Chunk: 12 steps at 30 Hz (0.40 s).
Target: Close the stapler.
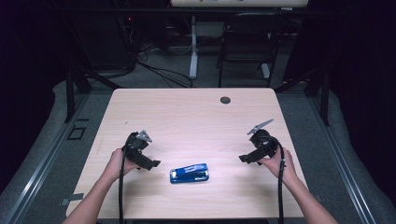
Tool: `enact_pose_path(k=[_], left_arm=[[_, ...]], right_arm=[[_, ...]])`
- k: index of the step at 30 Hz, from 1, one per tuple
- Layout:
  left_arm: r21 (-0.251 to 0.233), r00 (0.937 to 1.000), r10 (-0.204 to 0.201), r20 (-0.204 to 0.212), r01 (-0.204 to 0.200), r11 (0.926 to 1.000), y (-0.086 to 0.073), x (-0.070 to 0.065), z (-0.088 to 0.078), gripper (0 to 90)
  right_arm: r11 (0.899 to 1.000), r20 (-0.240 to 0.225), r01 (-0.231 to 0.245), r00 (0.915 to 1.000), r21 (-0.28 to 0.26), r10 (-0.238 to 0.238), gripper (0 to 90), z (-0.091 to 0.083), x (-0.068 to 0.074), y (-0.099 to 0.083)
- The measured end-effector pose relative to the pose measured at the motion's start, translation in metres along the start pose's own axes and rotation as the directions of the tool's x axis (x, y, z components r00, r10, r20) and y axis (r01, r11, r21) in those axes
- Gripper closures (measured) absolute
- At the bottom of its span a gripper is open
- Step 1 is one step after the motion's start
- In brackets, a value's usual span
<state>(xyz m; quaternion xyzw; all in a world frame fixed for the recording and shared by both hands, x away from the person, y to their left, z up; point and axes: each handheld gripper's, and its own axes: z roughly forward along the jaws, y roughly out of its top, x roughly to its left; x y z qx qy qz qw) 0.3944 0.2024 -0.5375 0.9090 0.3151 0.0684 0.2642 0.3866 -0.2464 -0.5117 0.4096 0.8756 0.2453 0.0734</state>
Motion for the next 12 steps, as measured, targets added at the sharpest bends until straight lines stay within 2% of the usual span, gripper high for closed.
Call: enact_pose_path(k=[5, 6, 7, 12], left_arm=[[0.007, 0.9999, -0.015, -0.008, 0.015, 0.9999, -0.002, 0.003, 0.001, 1.5], [0.01, 0.9998, -0.019, -0.006, 0.019, 0.9998, -0.002, 0.004, 0.002, 1.5], [0.011, 0.9997, -0.024, -0.007, 0.024, 0.9997, -0.002, 0.005, 0.002, 0.9], [0.028, 0.9993, -0.037, -0.01, 0.037, 0.9989, -0.004, 0.009, 0.005, 0.3]], right_arm=[[0.998, 0.033, -0.051, 0.9982, 0.044, 0.05, 4.9, -0.002, -0.016, -0.016], [0.998, 0.033, -0.051, 0.9982, 0.044, 0.05, 4.9, -0.002, -0.016, -0.016], [0.997, 0.059, -0.056, 0.9969, 0.055, 0.053, 3.0, 0.0, -0.018, -0.019], [0.995, 0.082, -0.058, 0.9953, 0.084, 0.052, 0.0, 0.009, -0.018, -0.019]])
